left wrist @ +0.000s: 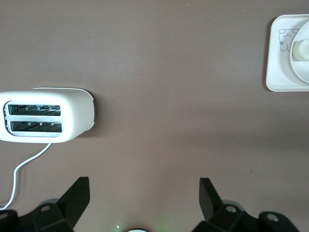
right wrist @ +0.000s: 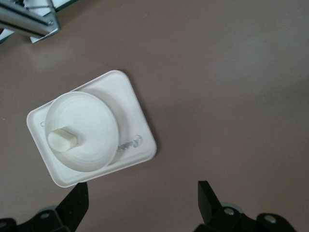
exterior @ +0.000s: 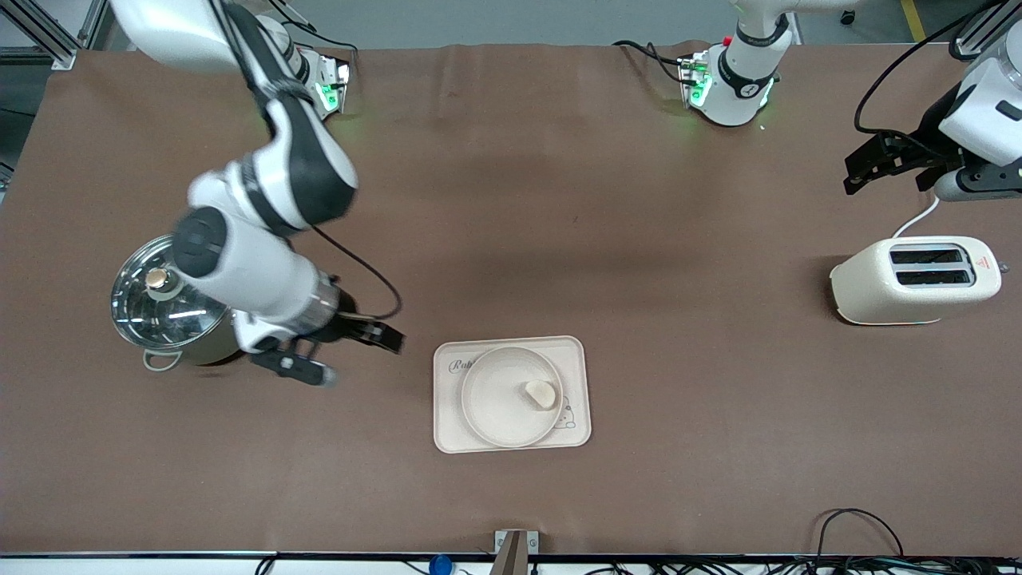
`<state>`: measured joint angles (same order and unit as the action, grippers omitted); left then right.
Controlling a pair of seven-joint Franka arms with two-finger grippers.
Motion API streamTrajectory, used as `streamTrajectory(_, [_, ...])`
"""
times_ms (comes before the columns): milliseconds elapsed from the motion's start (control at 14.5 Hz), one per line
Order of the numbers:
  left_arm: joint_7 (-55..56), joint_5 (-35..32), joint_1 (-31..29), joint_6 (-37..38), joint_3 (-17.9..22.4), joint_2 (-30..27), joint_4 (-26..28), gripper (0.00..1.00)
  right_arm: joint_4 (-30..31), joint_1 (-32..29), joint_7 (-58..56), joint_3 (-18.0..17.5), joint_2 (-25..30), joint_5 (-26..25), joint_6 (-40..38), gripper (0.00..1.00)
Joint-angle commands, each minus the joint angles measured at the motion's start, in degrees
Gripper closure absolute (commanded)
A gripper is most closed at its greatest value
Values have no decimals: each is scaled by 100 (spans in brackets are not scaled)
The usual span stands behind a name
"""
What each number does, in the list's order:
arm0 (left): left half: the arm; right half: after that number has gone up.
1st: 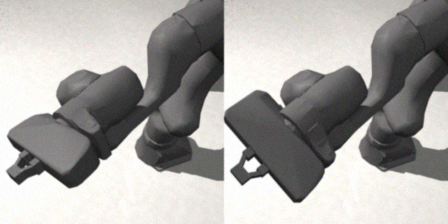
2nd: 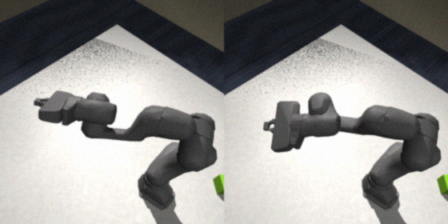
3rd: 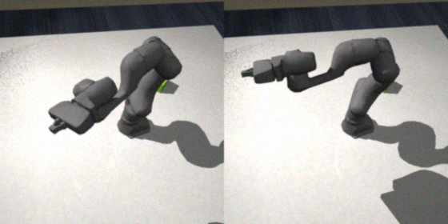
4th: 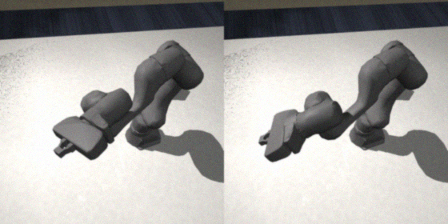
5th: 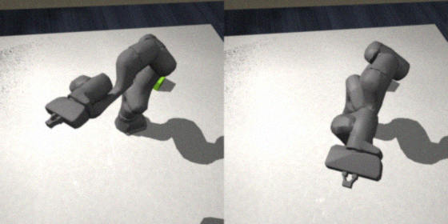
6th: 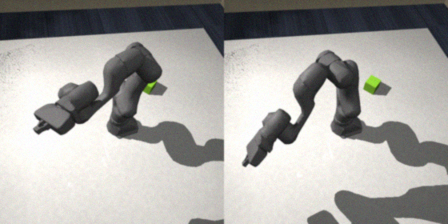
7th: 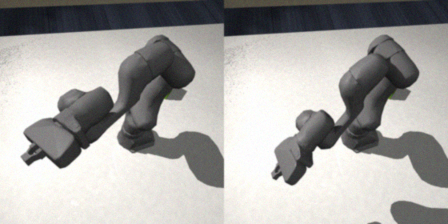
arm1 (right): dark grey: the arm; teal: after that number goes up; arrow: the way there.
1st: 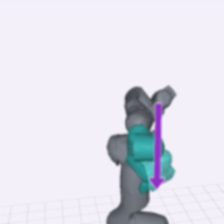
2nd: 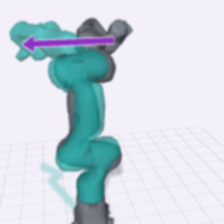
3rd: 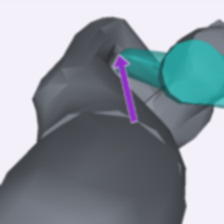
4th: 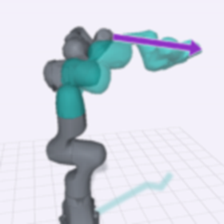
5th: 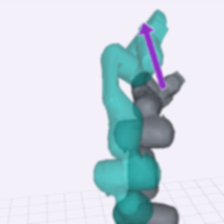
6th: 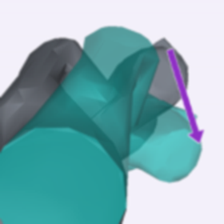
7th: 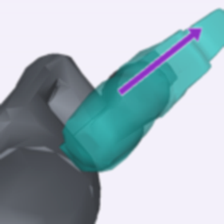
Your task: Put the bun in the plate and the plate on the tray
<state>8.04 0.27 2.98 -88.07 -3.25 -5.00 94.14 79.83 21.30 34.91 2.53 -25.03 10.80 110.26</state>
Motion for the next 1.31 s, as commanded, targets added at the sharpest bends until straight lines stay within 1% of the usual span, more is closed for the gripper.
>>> streamTrajectory(0, [-66,52,1,79,18,-1,-88,0,253,-388,-457,-94,804,-804,-688,0])
streamTrajectory(69, [-66,52,10,79,18,-1,-88,0,244,-511,-677,-94,1006,-938,-934,0])
streamTrajectory(206, [-57,61,10,79,18,16,-88,0,244,-731,-1046,-77,1350,-992,-1243,0])
streamTrajectory(412, [-75,61,10,79,18,8,-97,0,243,-811,-2117,134,1772,-1570,-1787,0])
streamTrajectory(481, [-75,70,10,79,18,-1,-97,0,287,-820,-2294,186,1947,-1616,-1928,0])
streamTrajectory(619, [-66,70,10,79,18,8,-106,0,445,-855,-2584,213,2281,-1607,-2218,0])
streamTrajectory(756, [-66,61,19,79,18,8,-97,0,883,-1336,-3242,161,2711,-1520,-2237,0])
streamTrajectory(894, [-75,61,10,79,9,16,-106,0,1297,-1837,-3665,134,3055,-1196,-2237,0])
streamTrajectory(962, [-75,61,10,79,18,8,-106,0,1333,-2170,-3963,4,3091,-1125,-2272,0])
streamTrajectory(1031, [-84,43,10,79,18,8,-106,0,1325,-2626,-4323,-285,3091,-1115,-2342,0])
streamTrajectory(1100, [-110,35,1,79,18,16,-132,0,1307,-2970,-4405,-601,3109,-1115,-2430,0])
streamTrajectory(1169, [-223,43,-8,79,18,43,-219,0,1264,-3139,-4397,-813,3187,-1115,-2561,0])
streamTrajectory(1238, [-372,0,1,79,26,51,-238,0,1254,-3132,-4397,-815,3275,-1115,-2597,0])
